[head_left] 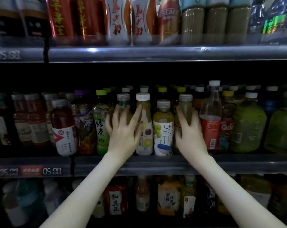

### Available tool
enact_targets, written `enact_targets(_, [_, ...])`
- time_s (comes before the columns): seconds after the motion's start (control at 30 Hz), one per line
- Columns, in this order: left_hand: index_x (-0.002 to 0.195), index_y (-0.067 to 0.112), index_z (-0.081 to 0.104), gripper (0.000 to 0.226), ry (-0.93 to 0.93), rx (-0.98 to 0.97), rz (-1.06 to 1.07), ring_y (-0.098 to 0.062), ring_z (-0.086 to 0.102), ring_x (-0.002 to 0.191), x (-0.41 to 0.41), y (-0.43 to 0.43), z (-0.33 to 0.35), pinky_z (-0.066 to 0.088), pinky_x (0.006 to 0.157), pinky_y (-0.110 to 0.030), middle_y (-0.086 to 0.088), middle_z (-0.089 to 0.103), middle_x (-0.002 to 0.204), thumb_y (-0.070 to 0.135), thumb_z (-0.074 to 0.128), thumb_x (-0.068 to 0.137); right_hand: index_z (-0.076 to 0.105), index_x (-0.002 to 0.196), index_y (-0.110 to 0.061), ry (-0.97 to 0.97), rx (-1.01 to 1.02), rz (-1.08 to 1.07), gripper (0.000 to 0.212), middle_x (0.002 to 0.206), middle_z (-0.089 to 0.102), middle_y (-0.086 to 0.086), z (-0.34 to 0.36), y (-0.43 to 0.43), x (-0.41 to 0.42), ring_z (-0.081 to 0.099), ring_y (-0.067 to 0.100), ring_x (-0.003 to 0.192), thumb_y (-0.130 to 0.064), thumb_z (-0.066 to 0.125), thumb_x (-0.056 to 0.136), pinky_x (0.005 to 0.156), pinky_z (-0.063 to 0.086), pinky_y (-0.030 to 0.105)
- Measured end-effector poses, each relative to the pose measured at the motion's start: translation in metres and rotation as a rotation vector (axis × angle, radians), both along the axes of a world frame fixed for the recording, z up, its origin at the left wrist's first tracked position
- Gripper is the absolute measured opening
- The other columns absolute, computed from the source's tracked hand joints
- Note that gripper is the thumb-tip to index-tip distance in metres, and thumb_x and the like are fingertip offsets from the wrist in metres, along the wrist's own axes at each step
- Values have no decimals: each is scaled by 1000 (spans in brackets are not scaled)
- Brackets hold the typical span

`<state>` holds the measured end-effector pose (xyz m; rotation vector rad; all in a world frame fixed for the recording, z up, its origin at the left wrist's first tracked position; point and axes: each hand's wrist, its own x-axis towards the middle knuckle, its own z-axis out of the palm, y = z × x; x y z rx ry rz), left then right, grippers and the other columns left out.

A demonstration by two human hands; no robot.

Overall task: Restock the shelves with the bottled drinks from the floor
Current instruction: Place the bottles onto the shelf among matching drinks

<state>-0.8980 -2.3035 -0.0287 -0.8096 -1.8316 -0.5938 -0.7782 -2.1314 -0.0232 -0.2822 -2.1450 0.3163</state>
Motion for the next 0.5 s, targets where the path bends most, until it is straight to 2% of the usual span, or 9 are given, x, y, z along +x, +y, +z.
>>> enact_targets(0.1, [147, 31, 33, 58, -19, -22, 149, -39, 13, 142, -13, -12, 14, -1, 112, -55, -28, 33, 147, 43, 36, 90, 26, 151, -21, 136, 114, 79, 66, 152, 23, 22, 5, -16, -4, 18, 36, 143, -9, 54, 93, 115, 26, 50])
enact_targets(0.17, [144, 30, 41, 59, -35, -98, 165, -37, 9, 143, -19, -15, 16, -8, 111, -54, -29, 38, 144, 48, 36, 87, 27, 151, -21, 154, 181, 110, 64, 152, 25, 22, 9, -30, -11, 21, 35, 142, -11, 52, 93, 113, 23, 46])
enact_targets(0.23, [133, 28, 54, 54, -69, -117, 98, -35, 13, 143, -22, -15, 16, -9, 112, -53, -27, 50, 134, 48, 40, 84, 29, 150, -20, 156, 241, 92, 61, 150, 27, 21, 9, -41, -18, 25, 35, 140, -16, 48, 93, 111, 24, 48])
enact_targets(0.33, [121, 30, 60, 41, -80, 10, -40, -36, 25, 136, -17, -22, 14, 7, 110, -52, -23, 57, 121, 42, 52, 82, 33, 148, -18, 172, 290, 106, 59, 147, 31, 16, 6, -53, -20, 28, 30, 136, -18, 48, 91, 111, 24, 43])
enact_targets(0.43, [126, 33, 52, 38, -66, 128, -239, -37, 31, 133, -5, -37, -4, 27, 107, -53, -21, 46, 131, 36, 57, 89, 32, 147, -17, 161, 327, 261, 56, 144, 35, 9, 0, -63, -17, 32, 23, 132, -24, 47, 93, 113, 18, 25])
enact_targets(0.5, [131, 31, 50, 37, -44, 156, -423, -35, 37, 131, 2, -52, -18, 36, 108, -48, -16, 35, 137, 32, 55, 94, 20, 151, -26, 54, 215, 447, 67, 146, 30, -6, -6, -76, -12, 25, 8, 137, -32, 53, 92, 114, 15, 17])
